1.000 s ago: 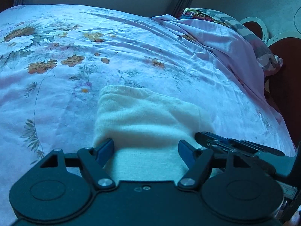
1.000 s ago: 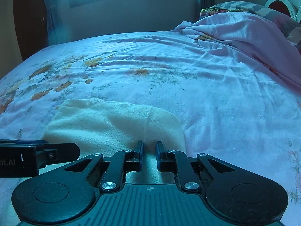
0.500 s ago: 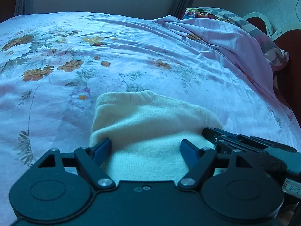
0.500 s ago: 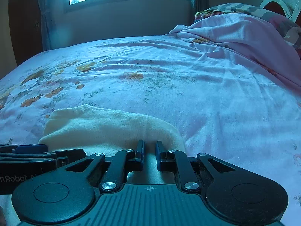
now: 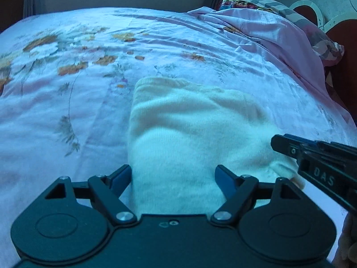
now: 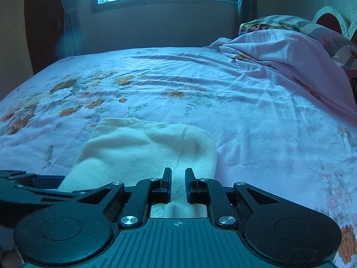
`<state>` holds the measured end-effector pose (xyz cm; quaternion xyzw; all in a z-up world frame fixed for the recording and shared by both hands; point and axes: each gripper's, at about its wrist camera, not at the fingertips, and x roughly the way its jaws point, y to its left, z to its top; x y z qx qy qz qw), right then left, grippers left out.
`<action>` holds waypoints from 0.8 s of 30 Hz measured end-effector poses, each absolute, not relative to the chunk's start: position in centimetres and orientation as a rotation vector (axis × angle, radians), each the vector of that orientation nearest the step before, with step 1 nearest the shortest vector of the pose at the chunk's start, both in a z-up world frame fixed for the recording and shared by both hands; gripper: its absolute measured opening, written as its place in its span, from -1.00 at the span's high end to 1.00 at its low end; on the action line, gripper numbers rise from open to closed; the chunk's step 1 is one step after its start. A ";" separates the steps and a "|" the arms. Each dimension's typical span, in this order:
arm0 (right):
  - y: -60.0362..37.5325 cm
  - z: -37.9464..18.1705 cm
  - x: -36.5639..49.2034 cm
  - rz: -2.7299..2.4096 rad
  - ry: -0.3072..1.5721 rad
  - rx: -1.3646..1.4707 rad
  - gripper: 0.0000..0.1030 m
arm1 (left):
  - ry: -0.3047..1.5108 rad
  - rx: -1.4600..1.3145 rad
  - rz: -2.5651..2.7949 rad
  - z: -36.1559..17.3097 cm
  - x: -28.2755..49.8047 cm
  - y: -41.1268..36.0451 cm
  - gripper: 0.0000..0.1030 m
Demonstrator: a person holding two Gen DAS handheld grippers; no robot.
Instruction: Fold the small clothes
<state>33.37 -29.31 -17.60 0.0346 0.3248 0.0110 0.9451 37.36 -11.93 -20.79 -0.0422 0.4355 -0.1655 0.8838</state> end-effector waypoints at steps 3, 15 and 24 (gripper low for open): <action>-28.5 -18.3 30.3 0.035 0.675 0.062 0.78 | 0.918 -0.159 -0.326 -21.2 35.7 -10.8 -0.56; -27.8 -21.5 23.2 0.003 0.731 0.011 0.78 | 0.917 -0.116 -0.398 -21.7 29.2 -9.8 -0.57; -28.6 -19.8 20.3 -0.002 0.668 0.159 0.77 | 0.917 -0.125 -0.410 -21.2 27.3 -9.6 -0.57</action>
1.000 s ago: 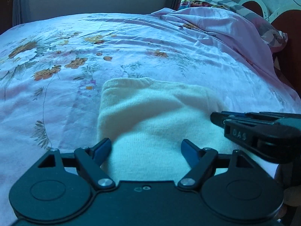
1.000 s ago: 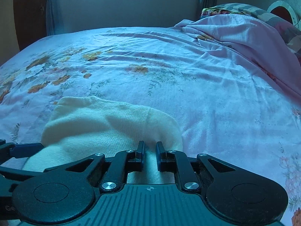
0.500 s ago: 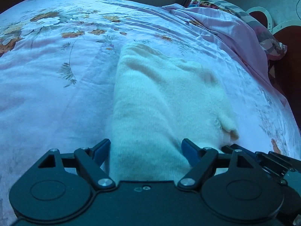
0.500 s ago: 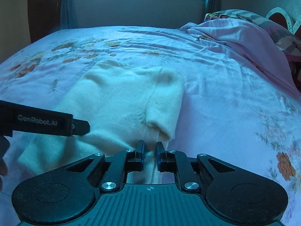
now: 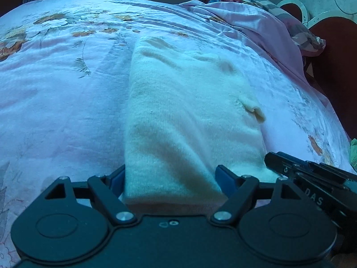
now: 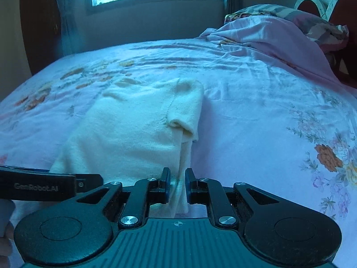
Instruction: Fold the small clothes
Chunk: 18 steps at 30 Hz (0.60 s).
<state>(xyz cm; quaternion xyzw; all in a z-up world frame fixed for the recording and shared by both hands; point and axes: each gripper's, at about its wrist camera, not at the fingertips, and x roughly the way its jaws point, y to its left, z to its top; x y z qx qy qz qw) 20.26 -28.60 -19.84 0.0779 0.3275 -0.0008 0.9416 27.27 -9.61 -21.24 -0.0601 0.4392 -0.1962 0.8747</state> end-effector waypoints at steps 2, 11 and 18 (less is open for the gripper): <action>-29.2 -19.8 19.5 0.035 0.696 0.248 0.77 | 0.916 -0.168 -0.406 -21.1 27.1 -8.9 -0.57; -30.5 -19.7 17.9 0.040 0.749 0.394 0.77 | 0.871 -0.178 -0.358 -20.5 26.5 -7.8 -0.57; -31.4 -20.2 18.0 0.060 0.790 0.509 0.77 | 0.868 -0.189 -0.343 -20.6 26.9 -7.6 -0.56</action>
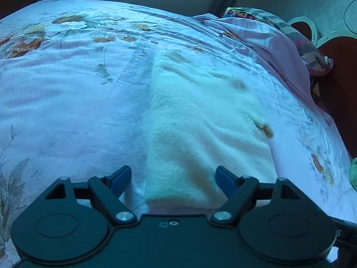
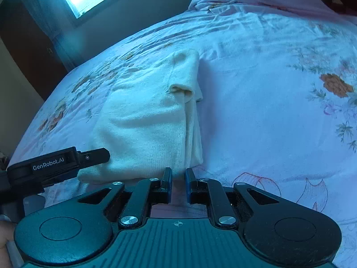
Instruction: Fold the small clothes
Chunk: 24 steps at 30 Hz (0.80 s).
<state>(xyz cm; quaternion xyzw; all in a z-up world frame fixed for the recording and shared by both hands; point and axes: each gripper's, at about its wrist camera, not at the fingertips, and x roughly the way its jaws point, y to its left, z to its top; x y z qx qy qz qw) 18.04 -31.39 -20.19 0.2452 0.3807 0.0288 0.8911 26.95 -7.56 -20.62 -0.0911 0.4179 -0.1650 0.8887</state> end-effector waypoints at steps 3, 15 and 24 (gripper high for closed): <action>-31.8 -20.3 17.7 0.074 0.806 0.547 0.54 | 0.872 -0.204 -0.342 -20.6 27.1 -7.2 -0.56; -31.4 -19.6 18.6 0.101 0.750 0.626 0.43 | 0.875 -0.200 -0.350 -20.8 27.2 -7.5 -0.56; -32.7 -20.3 21.5 0.099 0.743 0.741 0.40 | 0.874 -0.189 -0.352 -21.0 27.2 -7.5 -0.56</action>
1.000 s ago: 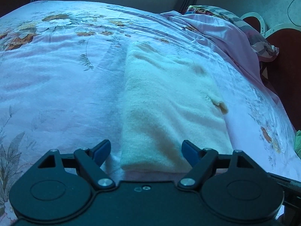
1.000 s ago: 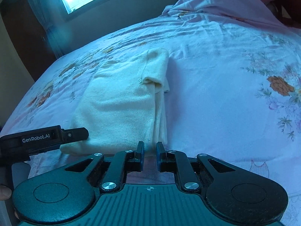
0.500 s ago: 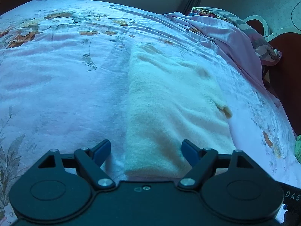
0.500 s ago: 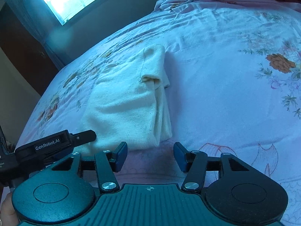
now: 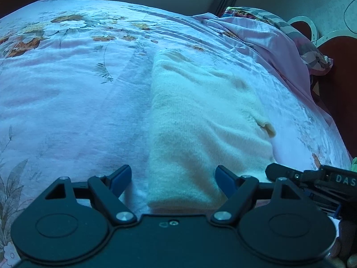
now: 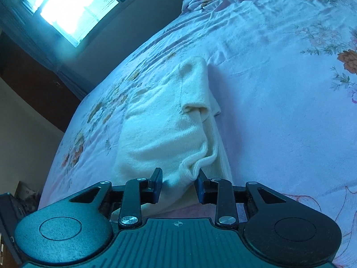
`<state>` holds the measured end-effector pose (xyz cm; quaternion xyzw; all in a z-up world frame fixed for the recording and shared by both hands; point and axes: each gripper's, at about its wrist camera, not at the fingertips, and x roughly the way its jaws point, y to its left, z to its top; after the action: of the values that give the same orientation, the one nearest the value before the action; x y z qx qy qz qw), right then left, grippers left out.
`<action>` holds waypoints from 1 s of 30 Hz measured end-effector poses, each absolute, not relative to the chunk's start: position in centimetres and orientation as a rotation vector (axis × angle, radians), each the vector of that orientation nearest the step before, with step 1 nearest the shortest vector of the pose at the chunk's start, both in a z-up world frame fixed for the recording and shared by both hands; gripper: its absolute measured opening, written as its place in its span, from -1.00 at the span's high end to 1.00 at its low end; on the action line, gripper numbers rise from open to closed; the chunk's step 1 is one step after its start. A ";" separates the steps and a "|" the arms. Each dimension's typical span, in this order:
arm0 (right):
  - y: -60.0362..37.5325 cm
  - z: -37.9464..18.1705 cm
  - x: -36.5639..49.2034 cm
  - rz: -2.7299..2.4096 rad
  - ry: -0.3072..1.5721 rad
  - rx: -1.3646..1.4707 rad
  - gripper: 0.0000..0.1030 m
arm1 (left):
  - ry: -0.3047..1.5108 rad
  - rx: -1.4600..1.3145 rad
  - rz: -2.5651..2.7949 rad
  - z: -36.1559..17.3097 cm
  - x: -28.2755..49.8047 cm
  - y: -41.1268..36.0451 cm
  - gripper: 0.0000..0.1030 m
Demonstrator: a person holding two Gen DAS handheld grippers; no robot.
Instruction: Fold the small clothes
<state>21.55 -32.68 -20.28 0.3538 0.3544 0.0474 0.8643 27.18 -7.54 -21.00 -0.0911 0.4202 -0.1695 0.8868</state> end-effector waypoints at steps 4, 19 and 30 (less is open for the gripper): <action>-32.7 -20.7 22.6 0.057 0.754 0.690 0.82 | 0.875 -0.188 -0.353 -20.9 27.2 -7.6 -0.56; -33.9 -19.8 21.9 0.048 0.709 0.578 -0.50 | 0.893 -0.182 -0.404 -21.1 27.4 -8.2 -0.60; -34.7 -19.9 27.8 0.040 0.721 0.620 -0.51 | 0.872 -0.206 -0.409 -19.6 31.1 -8.2 -0.59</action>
<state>27.79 -34.69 -19.85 0.2985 0.3469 0.0194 0.8889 31.07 -8.25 -19.58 -0.0989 0.4184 -0.1961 0.8813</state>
